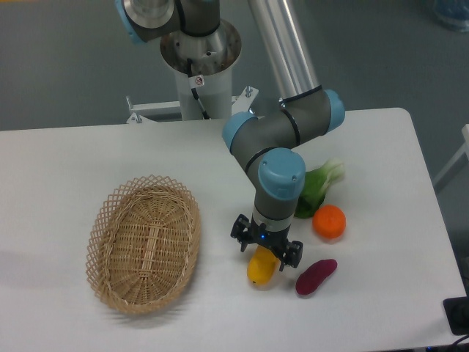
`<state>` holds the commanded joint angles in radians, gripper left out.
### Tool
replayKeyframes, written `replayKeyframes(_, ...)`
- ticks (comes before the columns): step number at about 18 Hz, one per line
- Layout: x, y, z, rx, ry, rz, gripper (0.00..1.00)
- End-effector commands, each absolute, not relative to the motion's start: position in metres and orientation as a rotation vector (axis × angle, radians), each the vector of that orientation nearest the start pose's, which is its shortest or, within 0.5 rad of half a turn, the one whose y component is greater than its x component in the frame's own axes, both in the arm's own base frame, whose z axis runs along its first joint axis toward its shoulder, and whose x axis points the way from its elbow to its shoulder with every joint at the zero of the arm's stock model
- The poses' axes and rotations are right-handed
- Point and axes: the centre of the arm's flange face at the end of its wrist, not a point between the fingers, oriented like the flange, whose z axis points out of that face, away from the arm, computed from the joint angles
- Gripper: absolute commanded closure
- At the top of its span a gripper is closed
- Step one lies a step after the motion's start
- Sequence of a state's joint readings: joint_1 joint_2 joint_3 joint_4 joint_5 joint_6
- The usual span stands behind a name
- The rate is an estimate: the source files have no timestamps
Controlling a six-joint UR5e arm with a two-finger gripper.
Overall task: Pick up the mango from the table
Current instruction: 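Close the gripper fingers around the yellow mango, then lift the grasped mango up off the table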
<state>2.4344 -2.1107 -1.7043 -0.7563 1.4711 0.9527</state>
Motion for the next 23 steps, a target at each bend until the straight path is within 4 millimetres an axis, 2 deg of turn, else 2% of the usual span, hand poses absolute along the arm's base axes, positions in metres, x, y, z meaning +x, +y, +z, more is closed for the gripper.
replayKeyframes(2,-0.392,0.523,0.200,-2.969,0.136,0.079,0.03)
replayKeyframes(3,-0.391,0.524,0.200,-2.970,0.136,0.080,0.08)
replayKeyframes(5,-0.392,0.523,0.203,-2.968,0.132,0.086,0.31)
replayKeyframes(6,-0.391,0.524,0.203,-2.967,0.134,0.085,0.38)
replayKeyframes(12,-0.392,0.523,0.206,-2.965,0.127,0.094,0.50)
replayKeyframes(16,-0.395,0.525,0.216,-2.952,0.130,0.117,0.51)
replayKeyframes(19,-0.399,0.522,0.247,-2.914,0.111,0.169,0.51)
replayKeyframes(21,-0.399,0.520,0.279,-2.866,0.108,0.207,0.51)
replayKeyframes(23,-0.397,0.521,0.301,-2.808,0.105,0.201,0.51)
